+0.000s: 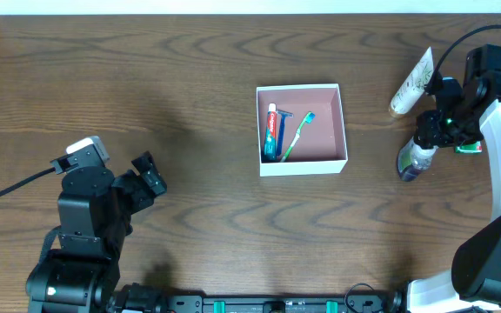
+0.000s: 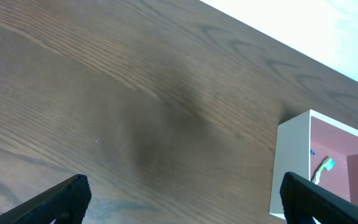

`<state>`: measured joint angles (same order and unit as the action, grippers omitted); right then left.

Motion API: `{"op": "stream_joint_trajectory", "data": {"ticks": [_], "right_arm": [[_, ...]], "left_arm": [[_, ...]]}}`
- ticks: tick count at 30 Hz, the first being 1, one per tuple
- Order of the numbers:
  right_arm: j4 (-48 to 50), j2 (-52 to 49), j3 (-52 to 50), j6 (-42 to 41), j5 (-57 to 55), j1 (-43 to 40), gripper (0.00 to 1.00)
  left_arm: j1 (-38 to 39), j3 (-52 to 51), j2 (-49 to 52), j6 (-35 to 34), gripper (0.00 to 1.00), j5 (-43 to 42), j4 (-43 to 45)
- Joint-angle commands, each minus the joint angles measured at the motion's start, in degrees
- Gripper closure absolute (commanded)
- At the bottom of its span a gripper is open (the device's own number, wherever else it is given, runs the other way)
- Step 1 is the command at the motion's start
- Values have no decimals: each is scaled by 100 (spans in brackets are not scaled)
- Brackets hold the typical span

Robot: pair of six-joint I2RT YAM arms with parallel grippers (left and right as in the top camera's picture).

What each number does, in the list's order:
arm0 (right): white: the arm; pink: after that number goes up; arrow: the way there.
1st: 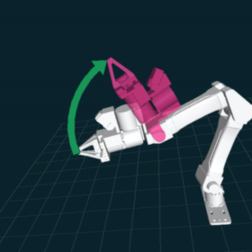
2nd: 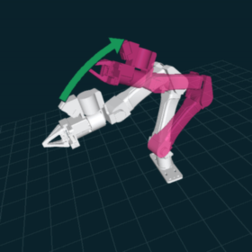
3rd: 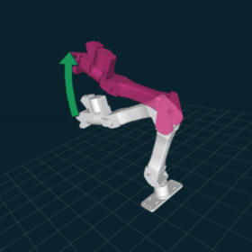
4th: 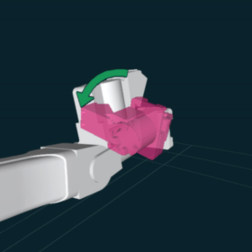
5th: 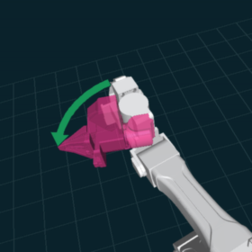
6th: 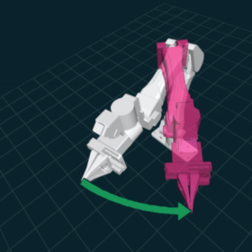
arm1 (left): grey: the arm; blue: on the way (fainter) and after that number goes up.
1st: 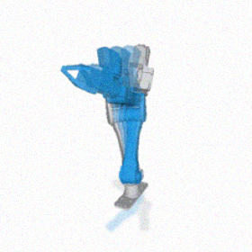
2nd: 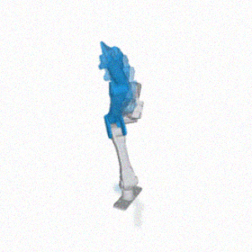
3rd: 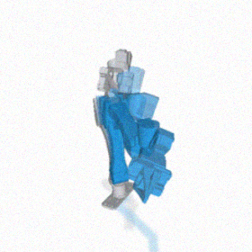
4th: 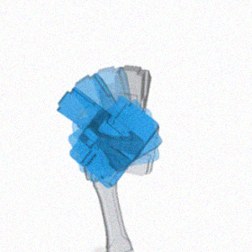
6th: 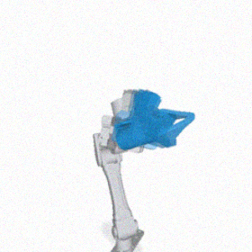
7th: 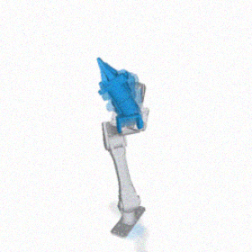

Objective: Pack container
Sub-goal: 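Lower the right gripper and grasp the soap bottle pump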

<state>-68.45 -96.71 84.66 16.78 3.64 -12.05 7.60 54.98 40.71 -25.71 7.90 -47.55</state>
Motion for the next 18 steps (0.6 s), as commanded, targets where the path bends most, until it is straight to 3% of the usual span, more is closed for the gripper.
{"op": "stream_joint_trajectory", "data": {"ticks": [1, 14, 18], "right_arm": [[20, -2, -50, 0, 46, -52, 46], [317, -2, -293, 0, 72, -52, 42], [321, -2, -293, 0, 74, -52, 45]], "left_arm": [[-20, 7, 2, -50, 2, 28, 4], [-20, 7, 2, -48, 2, 28, 4], [-20, 7, 2, -50, 2, 28, 4]]}}
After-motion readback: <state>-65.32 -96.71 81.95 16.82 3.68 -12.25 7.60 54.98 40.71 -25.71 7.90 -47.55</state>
